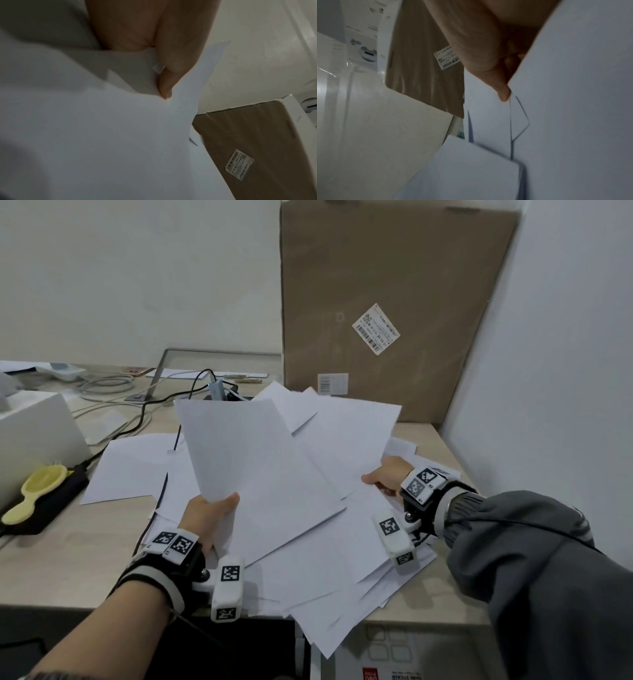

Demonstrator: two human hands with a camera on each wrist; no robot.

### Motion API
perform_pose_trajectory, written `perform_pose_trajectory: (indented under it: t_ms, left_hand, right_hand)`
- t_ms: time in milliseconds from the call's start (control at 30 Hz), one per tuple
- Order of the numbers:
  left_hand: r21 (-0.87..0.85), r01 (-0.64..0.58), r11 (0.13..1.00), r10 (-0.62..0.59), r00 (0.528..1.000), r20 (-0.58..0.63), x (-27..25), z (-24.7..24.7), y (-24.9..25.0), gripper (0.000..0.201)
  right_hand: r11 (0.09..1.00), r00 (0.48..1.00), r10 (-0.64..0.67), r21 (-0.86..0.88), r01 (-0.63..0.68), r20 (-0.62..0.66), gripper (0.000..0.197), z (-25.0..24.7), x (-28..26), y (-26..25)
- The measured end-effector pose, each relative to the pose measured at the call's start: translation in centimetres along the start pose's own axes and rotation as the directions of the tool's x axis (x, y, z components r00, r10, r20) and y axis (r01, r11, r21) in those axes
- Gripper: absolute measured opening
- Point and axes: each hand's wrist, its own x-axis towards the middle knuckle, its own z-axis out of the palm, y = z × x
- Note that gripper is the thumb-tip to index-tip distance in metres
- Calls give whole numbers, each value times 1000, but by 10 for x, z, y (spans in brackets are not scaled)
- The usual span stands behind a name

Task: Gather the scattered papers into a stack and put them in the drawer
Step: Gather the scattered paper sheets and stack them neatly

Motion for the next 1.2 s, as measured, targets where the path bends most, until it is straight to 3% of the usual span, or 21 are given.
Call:
perform_pose_trajectory:
  t_ms: [167, 267, 367, 500, 600, 733, 800, 833, 900, 967, 1200]
  left_hand:
    - [26, 7, 1000, -8, 1000, 11, 1, 1, -1, 28]
    - [65, -4, 998, 5, 1000, -20, 5, 0, -3, 37]
    - [120, -32, 992, 36, 999, -30, 9, 0, -7, 58]
    - [193, -26, 981, 38, 998, -59, 0, 4, 1, 43]
    - [214, -30, 976, 43, 998, -54, 2, 5, -2, 52]
    - [242, -19, 970, 39, 996, -77, 15, 2, -8, 51]
    - [280, -8, 960, 30, 997, -75, 7, 3, -1, 47]
    - [294, 2, 956, 21, 997, -77, 5, 4, 1, 46]
    - [301, -2, 954, 28, 996, -82, 1, 5, 4, 46]
    - [301, 4, 954, 26, 995, -96, 1, 5, 5, 45]
    - [330, 30, 943, -14, 999, -53, -6, 9, 15, 41]
  right_hand:
    - [975, 971, 40, 223, 14, -236, 30, -37, -10, 36]
    - [948, 953, 108, 319, -14, -282, 29, -43, -23, 53]
    - [931, 961, 210, 339, -139, -183, 22, -41, -32, 63]
    - [932, 960, 269, 274, -238, -81, 17, -35, -35, 71]
    - [927, 966, 258, 279, -251, 11, 18, -30, -28, 74]
    - [924, 982, 189, 340, -174, -12, 18, -36, -41, 69]
    - [949, 983, 161, 287, -130, -86, 7, -41, -50, 66]
    - [961, 978, 139, 258, -96, -153, 16, -45, -51, 68]
    - [970, 948, 95, 242, -20, -303, 28, -52, -52, 71]
    - [964, 905, 58, 259, 59, -420, 20, -62, -54, 74]
    - [849, 777, 90, 456, 268, -623, 12, -101, -88, 54]
